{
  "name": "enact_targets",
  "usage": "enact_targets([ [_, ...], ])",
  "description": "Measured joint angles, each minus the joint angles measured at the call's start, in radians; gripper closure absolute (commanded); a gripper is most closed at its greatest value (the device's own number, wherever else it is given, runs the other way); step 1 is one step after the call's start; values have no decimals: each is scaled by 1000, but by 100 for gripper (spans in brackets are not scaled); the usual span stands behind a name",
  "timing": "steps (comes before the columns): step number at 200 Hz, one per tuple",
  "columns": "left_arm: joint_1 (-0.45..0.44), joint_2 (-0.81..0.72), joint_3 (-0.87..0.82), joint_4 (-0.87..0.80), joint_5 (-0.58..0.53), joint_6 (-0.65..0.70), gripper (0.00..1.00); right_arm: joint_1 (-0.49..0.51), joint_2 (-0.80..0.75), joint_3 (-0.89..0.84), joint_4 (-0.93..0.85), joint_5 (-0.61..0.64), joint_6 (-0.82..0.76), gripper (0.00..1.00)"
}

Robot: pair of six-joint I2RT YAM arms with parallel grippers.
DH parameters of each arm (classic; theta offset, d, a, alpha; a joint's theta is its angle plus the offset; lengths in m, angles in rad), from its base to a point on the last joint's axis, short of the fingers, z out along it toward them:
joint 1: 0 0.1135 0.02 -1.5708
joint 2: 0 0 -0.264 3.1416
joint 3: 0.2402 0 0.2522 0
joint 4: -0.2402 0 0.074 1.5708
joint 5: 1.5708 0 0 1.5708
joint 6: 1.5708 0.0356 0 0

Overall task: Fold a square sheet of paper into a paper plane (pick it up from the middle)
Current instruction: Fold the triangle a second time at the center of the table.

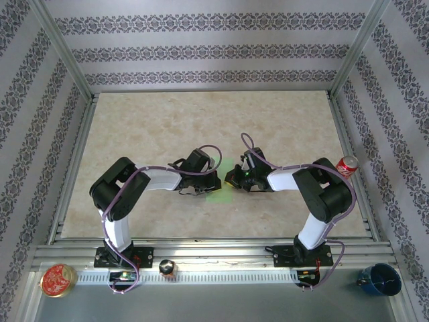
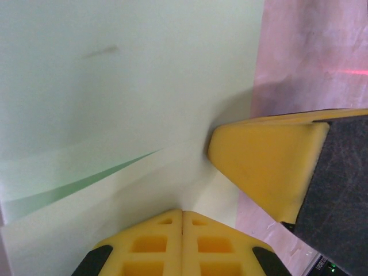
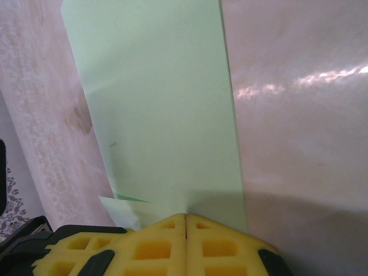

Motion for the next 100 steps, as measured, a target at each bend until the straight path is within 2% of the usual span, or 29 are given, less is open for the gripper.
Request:
enact_targets([
  [100, 0, -85, -82, 3, -8, 16, 93, 0, 5, -1, 5, -11, 0, 100],
])
